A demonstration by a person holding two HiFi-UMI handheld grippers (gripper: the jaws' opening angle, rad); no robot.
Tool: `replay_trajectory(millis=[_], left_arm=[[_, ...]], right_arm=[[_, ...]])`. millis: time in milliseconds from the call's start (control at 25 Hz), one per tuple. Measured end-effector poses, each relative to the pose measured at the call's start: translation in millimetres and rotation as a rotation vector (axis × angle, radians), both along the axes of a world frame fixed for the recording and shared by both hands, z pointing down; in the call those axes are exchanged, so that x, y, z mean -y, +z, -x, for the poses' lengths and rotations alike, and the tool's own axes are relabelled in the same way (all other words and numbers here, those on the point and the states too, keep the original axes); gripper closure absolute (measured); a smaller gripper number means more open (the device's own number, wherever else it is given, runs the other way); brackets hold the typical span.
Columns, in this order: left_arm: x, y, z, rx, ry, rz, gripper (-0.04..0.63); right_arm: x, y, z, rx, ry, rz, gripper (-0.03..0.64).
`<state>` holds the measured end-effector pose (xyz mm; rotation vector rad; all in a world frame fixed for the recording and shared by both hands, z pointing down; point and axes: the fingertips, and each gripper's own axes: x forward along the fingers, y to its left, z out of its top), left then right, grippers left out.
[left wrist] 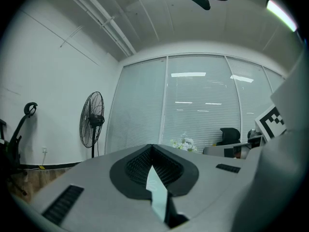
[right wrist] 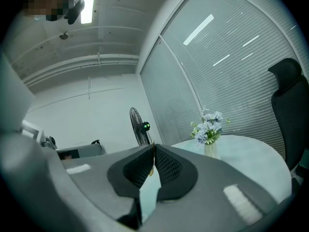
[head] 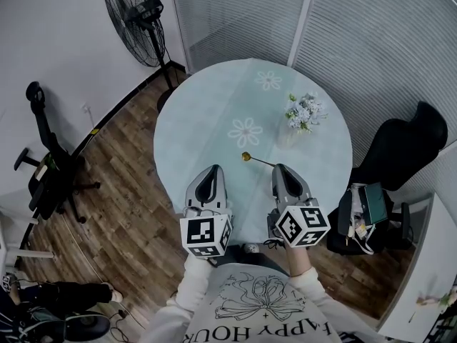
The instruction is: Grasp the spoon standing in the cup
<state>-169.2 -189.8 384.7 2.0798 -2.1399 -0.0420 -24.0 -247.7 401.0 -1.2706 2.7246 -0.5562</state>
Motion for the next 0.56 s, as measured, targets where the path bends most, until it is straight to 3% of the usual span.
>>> replay_trajectory(millis=[560], left_arm=[[1.3, -2.8, 0.1, 0.005, 0.003, 0.005, 0.589]], right_arm=[[0.7, -1.3, 2.6, -0.007, -0.013, 0.002, 0.601]])
